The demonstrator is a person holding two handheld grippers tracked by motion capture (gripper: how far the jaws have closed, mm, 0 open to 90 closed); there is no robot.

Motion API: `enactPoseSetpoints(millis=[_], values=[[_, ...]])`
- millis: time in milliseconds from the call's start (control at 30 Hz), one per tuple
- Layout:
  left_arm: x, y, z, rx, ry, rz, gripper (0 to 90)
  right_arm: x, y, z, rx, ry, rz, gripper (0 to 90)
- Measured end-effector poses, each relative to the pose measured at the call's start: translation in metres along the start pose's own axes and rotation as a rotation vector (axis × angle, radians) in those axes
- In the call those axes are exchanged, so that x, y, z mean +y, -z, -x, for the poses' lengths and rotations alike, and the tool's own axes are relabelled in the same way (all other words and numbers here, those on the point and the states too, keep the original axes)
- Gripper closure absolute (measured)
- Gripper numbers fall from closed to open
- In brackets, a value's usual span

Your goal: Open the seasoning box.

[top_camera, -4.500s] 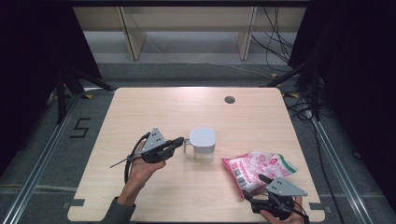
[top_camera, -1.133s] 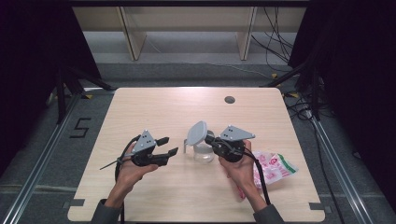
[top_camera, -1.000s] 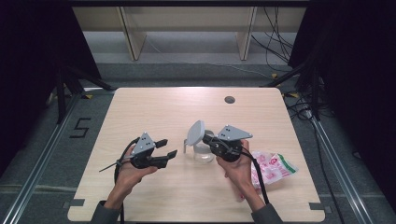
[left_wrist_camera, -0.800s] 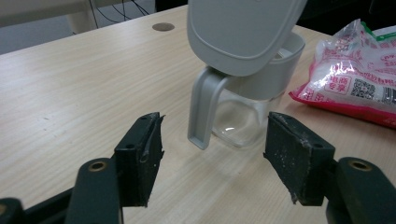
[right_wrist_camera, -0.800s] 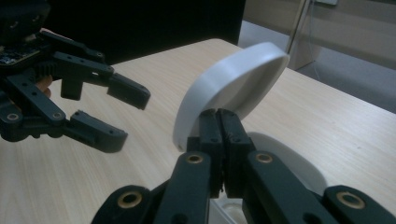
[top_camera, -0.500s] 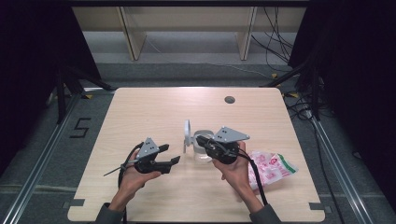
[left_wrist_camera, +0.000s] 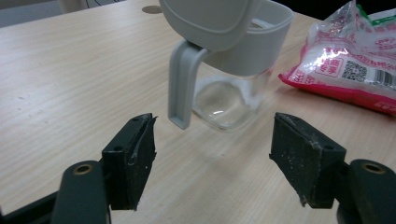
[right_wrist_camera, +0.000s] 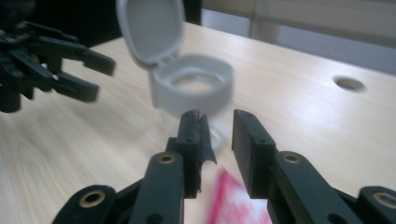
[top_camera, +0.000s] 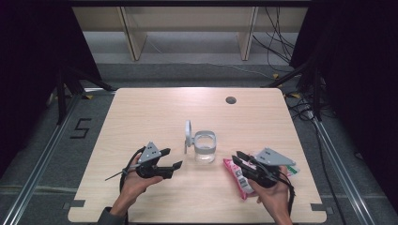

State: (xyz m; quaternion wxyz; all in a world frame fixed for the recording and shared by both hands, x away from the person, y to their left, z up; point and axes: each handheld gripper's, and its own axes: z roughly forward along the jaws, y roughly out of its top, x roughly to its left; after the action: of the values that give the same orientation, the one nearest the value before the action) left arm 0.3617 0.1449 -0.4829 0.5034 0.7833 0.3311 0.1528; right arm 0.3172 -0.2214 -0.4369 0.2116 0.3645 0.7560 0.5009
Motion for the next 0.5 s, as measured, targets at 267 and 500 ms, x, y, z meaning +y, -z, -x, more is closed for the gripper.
enactPoseSetpoints(millis=[267, 500], values=[[-0.004, 0.001, 0.007, -0.012, -0.010, -0.008, 29.3, -0.044, 0.052, 0.021, -0.185, -0.108, -0.054, 60.2], [-0.005, 0.005, 0.003, -0.013, -0.012, -0.001, 29.0, -0.066, 0.080, 0.026, -0.266, -0.297, -0.042, 53.1]])
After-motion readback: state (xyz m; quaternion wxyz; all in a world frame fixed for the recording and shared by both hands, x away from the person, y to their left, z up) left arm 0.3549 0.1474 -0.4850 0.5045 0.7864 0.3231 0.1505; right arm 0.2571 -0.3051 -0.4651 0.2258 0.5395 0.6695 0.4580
